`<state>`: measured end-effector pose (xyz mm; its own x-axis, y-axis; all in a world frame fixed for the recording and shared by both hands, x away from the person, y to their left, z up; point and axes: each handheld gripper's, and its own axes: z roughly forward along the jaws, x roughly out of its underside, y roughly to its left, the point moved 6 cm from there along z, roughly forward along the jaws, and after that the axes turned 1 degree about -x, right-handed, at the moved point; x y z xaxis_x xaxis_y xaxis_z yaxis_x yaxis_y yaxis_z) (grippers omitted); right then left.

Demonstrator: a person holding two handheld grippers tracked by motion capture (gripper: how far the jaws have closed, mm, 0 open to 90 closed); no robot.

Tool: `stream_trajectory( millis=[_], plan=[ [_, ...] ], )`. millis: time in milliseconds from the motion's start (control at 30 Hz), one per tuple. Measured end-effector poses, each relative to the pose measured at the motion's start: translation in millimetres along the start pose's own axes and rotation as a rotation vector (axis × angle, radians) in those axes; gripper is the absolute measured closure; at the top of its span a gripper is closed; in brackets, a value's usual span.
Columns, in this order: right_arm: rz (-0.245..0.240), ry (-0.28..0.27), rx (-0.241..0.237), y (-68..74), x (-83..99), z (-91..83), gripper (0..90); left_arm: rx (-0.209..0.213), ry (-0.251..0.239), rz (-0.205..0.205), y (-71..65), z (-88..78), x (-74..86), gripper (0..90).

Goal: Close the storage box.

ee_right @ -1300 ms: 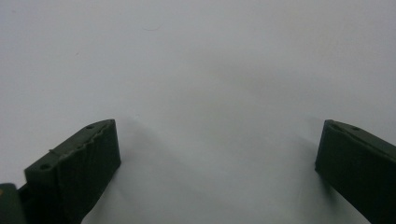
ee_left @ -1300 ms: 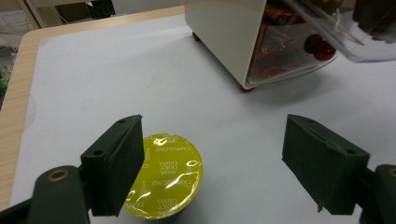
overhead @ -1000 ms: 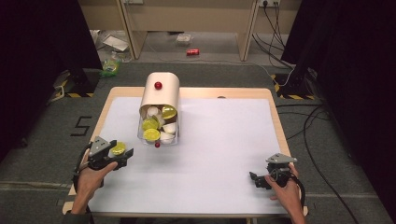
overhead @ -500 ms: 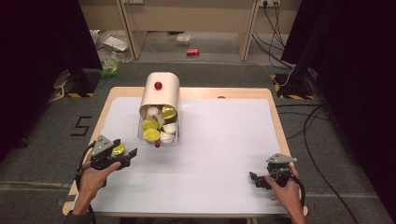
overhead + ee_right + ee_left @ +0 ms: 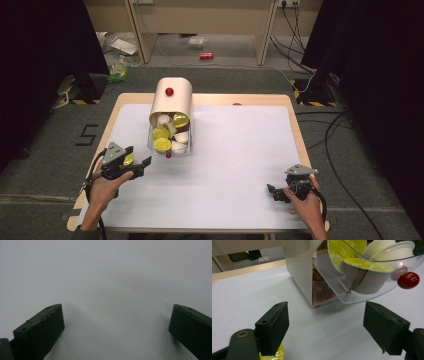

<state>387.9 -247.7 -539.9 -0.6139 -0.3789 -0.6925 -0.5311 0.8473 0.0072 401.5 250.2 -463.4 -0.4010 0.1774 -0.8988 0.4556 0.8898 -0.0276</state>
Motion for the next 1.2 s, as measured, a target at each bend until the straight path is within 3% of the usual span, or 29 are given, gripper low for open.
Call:
stream_trajectory(
  millis=[700,1033,1200],
  plan=[
    [0.003,0.0,-0.001,0.2,0.0,0.0,0.2,-0.024,-0.02,0.007,-4.7,8.2,-8.5,18.5],
    [0.003,0.001,-0.001,0.1,0.0,0.0,0.2,-0.028,-0.024,-0.008,-4.3,9.3,-9.9,16.1],
    [0.002,0.0,0.0,0.0,0.0,0.1,0.2,-0.034,-0.056,-0.031,-3.5,8.9,-16.6,17.8]
  ],
)
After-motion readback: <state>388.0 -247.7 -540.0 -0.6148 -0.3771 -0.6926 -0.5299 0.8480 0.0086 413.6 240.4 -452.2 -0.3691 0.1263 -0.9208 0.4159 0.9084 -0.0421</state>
